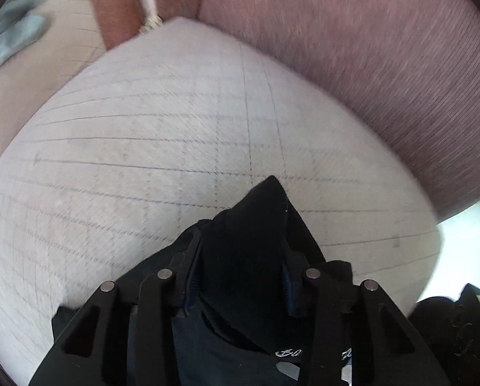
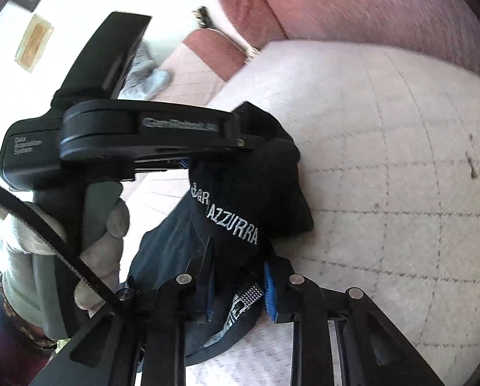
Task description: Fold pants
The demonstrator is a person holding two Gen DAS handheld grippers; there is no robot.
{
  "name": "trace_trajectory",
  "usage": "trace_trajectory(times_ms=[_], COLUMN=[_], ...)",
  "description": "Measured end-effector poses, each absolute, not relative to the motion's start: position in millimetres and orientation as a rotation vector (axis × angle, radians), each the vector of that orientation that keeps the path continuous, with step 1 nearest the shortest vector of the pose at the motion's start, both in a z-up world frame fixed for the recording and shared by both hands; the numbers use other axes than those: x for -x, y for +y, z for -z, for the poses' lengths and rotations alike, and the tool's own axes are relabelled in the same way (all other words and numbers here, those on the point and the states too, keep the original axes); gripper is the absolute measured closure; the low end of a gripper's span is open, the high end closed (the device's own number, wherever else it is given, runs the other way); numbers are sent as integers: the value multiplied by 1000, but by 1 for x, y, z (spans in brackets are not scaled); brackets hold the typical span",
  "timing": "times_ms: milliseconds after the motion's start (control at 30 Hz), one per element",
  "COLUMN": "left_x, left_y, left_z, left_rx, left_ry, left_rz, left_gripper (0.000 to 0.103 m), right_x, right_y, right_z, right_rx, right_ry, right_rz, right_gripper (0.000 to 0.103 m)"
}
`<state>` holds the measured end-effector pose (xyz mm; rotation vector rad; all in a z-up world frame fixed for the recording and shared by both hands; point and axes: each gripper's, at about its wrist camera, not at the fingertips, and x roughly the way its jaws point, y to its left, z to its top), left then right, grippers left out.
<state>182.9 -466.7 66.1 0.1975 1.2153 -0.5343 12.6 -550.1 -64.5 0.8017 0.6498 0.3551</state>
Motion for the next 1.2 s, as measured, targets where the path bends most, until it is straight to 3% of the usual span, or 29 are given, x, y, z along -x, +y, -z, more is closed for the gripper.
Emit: trace_trajectory(times_ms=[333, 533, 700, 933, 1200], left_x=[-119, -81, -58, -38, -12], left_y=[-301, -178, -128, -78, -26], left_z=[-124, -87, -57, -42, -51], left_rx=[243, 514, 678, 762, 815], left_ry=[1073, 1061, 1058, 1068, 1008], left_rz=[505, 388, 328, 294, 169], left_gripper=[64, 64, 61, 56, 55], right_x=[24, 35, 42, 53, 69], right_y=[-465, -392, -334, -310, -334], right_z=[-10, -19, -6, -6, -6], right_rx=[-484, -269, -91, -2, -60], right_ry=[590, 629, 662, 674, 709], right_rz=[-523, -614, -664, -770, -838], right_gripper=[77, 78, 78, 43, 39])
